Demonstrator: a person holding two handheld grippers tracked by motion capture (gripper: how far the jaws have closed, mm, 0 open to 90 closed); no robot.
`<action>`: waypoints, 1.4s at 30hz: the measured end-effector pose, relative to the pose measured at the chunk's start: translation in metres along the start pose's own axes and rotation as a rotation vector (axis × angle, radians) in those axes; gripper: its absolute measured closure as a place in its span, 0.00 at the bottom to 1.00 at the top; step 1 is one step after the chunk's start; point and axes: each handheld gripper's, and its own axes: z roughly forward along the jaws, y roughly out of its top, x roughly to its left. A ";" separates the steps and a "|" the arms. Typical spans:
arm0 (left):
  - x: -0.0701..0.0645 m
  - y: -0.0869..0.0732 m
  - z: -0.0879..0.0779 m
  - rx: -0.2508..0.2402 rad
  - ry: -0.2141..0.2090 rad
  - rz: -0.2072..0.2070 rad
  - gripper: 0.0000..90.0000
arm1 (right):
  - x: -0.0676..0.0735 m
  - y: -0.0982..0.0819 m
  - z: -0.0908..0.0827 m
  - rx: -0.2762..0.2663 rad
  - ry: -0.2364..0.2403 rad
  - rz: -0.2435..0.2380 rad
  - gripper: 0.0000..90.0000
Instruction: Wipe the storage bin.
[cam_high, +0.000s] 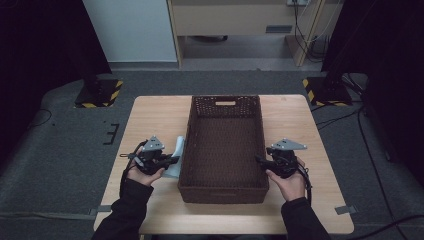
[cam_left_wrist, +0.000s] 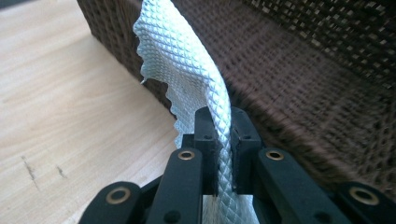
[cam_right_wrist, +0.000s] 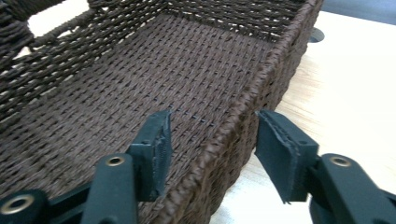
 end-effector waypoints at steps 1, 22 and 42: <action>-0.001 0.000 -0.001 -0.001 0.000 0.004 0.92 | 0.001 0.000 0.000 0.001 0.003 0.002 0.55; -0.008 -0.013 0.000 0.039 -0.015 0.007 0.92 | 0.011 0.004 0.014 0.045 -0.108 0.063 0.79; -0.010 -0.026 0.004 0.078 -0.010 -0.018 0.92 | -0.001 -0.006 -0.004 -0.049 0.010 -0.010 0.48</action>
